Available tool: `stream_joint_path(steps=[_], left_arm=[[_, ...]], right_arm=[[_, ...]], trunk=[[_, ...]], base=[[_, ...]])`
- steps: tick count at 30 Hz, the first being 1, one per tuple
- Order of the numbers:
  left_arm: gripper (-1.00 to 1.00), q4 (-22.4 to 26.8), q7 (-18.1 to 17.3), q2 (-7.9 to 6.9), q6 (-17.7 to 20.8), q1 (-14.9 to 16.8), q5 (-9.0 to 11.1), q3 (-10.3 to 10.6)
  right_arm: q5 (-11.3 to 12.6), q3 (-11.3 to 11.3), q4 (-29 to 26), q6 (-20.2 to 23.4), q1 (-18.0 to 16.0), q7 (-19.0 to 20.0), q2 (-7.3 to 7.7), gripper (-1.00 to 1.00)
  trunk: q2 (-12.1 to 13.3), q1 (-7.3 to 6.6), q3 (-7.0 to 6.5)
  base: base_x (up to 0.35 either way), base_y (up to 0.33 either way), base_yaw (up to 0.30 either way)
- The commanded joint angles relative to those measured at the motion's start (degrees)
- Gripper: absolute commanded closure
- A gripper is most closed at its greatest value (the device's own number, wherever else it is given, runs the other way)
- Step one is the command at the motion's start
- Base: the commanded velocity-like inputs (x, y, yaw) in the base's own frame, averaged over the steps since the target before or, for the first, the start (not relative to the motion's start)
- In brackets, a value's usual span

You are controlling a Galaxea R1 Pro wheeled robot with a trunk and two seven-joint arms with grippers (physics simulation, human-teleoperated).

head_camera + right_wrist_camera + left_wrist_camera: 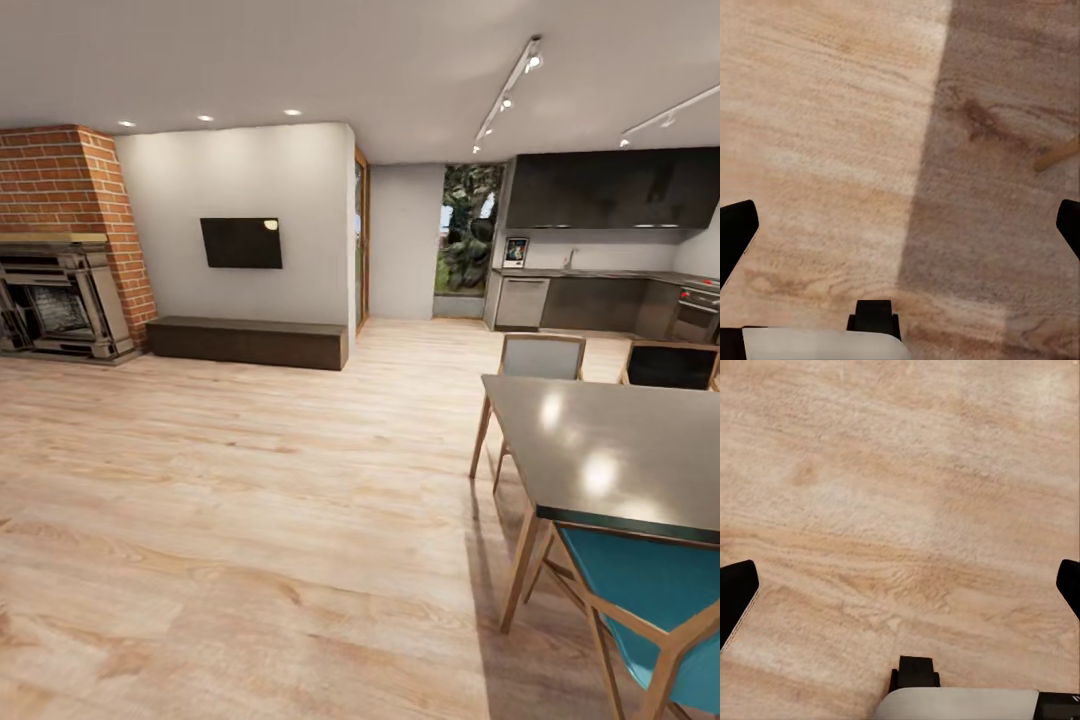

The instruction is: Pick up the poster from the kitchen countertop and hang it on one of the wall nails in the kitchen.

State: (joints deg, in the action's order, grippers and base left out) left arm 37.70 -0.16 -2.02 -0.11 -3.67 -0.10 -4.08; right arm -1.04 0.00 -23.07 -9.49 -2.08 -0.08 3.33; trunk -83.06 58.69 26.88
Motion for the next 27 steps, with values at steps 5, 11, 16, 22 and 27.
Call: stream_joint_path(steps=[5, 11, 16, 22, 27], left_arm=[[-1.00, 0.01, 0.15, 0.00, -0.02, -0.02, -0.07, -0.05], [-1.00, 0.00, 0.16, 0.00, -0.01, -0.02, -0.07, -0.05], [-1.00, 0.00, 0.16, 0.00, -0.04, -0.02, -0.08, -0.05], [-1.00, 0.00, 0.16, 0.00, -0.07, -0.02, -0.08, -0.05], [-1.00, 0.00, 0.16, 0.00, -0.05, -0.02, -0.08, -0.05]], right_arm=[[-0.11, 0.00, 0.04, -0.24, -0.03, -0.04, 0.01, -1.00], [-0.11, 0.00, 0.04, -0.26, -0.03, -0.08, 0.01, -1.00], [-0.11, 0.00, 0.04, -0.26, -0.03, -0.09, 0.02, -1.00], [-0.11, 0.00, 0.04, -0.26, -0.03, -0.10, 0.08, -1.00], [-0.11, -0.02, 0.04, -0.26, -0.05, -0.10, 0.32, -1.00]], trunk=[[-0.02, 0.04, 0.05], [-0.02, 0.04, 0.05], [-0.02, 0.04, 0.05], [-0.02, 0.04, 0.05], [-0.02, 0.04, 0.05]], base=[[0.339, 0.010, 0.000], [0.340, 0.000, 0.000], [0.340, 0.000, 0.000], [0.340, 0.000, 0.000], [0.340, -0.051, 0.000]])
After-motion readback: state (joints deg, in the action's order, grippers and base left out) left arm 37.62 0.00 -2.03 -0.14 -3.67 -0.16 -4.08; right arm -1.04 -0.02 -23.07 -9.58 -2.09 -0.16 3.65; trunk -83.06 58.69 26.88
